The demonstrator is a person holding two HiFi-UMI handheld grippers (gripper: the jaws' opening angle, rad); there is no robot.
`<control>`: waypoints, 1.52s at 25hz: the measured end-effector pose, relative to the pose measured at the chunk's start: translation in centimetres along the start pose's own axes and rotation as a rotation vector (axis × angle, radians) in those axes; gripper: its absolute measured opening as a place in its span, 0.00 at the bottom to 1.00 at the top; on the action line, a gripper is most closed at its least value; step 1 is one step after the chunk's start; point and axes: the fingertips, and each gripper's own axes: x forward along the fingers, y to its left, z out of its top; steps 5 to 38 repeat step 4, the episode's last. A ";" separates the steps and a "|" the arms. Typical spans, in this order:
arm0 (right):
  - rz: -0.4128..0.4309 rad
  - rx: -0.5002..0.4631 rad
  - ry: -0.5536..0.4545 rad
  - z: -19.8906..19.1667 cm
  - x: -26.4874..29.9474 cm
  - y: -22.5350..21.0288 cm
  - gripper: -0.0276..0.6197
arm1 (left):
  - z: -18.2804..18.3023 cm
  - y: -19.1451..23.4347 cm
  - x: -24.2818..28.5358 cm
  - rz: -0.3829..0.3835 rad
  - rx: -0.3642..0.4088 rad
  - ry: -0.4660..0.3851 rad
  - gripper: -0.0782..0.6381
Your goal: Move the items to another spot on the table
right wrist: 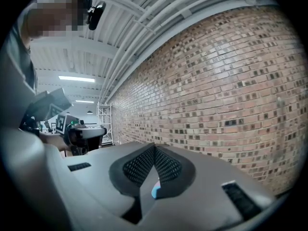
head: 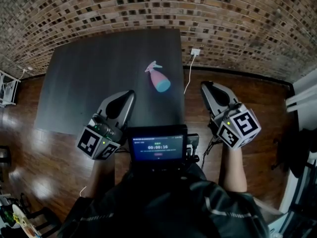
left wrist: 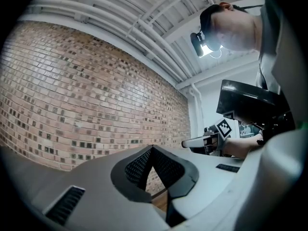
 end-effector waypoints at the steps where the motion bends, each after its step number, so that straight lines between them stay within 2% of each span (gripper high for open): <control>1: -0.003 0.000 -0.002 0.1 0.0 0.0 0.05 | 0.1 0.1 0.1 -0.003 0.002 0.000 0.10; 38: -0.013 -0.006 -0.003 0.3 0.1 -0.2 0.05 | 0.5 0.2 0.2 -0.012 0.012 0.000 0.10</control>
